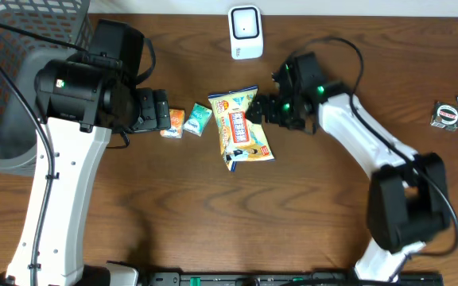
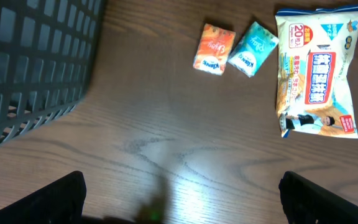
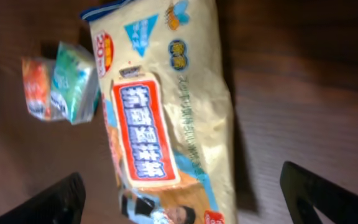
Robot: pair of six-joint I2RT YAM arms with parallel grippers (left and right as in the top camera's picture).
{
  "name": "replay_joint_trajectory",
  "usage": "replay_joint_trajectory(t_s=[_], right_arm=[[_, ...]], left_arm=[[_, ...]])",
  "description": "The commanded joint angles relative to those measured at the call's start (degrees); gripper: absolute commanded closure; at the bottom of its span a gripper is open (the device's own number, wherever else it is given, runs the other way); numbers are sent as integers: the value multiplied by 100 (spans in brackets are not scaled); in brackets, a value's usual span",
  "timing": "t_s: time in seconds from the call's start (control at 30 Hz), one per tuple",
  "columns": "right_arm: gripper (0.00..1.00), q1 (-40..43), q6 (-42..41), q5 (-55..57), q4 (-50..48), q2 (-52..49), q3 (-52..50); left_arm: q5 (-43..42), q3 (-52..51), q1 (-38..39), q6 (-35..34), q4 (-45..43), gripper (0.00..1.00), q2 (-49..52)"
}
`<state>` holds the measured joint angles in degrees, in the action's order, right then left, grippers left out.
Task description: Scan the item barcode
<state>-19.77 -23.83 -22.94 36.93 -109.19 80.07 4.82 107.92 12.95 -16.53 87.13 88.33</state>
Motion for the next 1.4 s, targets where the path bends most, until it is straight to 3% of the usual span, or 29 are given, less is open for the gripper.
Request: replay_joint_trajectory(t_s=[0.0,0.37,0.6,0.67,0.77,0.8,0.87,1.17,1.37], right_arm=[[3,-24,535,-354,330,-503,874],[3,-52,463,-518,131,-1674,1305],[13,-299,815,-719,319,-2083,1303],[26,-402,933,-680,380,-2153,1303],[55,-555,951,-151,514,-2247,1300],[73,-601,918,107,584,-2264,1300],[99,-647,839,398,699,-2271,1300],[99,-236,713,605,1259,-1827,1357],[99,166,713,2124,2033,-1047,1357]], left_arm=[[31,-17,2,-28,24,2,2],[28,-17,2,-28,24,2,2],[28,-17,2,-28,26,2,2],[28,-17,2,-28,24,2,2],[28,-17,2,-28,26,2,2],[28,-17,2,-28,26,2,2],[31,-17,2,-28,24,2,2],[28,-17,2,-28,24,2,2],[31,-17,2,-28,24,2,2]])
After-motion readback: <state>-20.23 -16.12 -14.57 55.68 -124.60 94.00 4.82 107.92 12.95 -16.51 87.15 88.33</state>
